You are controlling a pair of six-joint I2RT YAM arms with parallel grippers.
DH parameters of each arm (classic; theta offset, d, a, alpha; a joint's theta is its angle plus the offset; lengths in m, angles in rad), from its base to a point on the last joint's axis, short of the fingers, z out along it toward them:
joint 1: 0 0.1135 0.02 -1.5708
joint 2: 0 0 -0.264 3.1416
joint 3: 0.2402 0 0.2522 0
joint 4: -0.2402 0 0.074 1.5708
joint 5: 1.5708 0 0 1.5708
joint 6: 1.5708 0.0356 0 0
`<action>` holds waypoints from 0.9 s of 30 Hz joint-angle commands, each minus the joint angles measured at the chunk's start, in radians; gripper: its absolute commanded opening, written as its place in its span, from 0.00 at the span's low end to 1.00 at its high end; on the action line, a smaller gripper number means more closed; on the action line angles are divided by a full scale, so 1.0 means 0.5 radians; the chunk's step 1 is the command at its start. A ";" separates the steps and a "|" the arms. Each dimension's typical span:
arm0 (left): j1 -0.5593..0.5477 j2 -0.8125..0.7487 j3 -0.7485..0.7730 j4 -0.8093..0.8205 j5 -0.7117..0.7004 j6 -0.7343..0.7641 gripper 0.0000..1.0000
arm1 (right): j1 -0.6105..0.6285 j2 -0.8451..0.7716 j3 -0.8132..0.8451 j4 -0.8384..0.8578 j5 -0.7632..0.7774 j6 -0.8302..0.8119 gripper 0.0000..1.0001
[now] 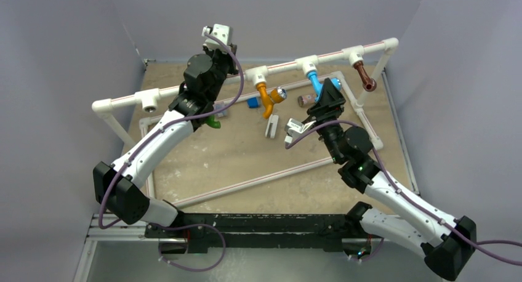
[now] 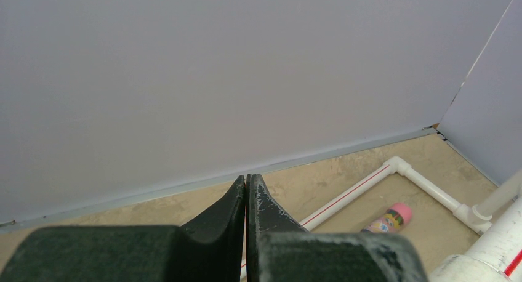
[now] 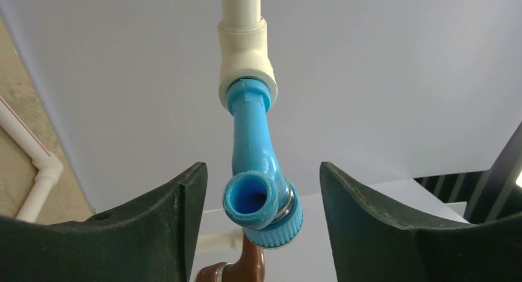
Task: Install the water faucets
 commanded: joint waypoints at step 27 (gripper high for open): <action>-0.064 0.235 -0.246 -0.672 0.075 0.109 0.00 | 0.010 0.081 0.252 0.083 0.073 2.812 0.00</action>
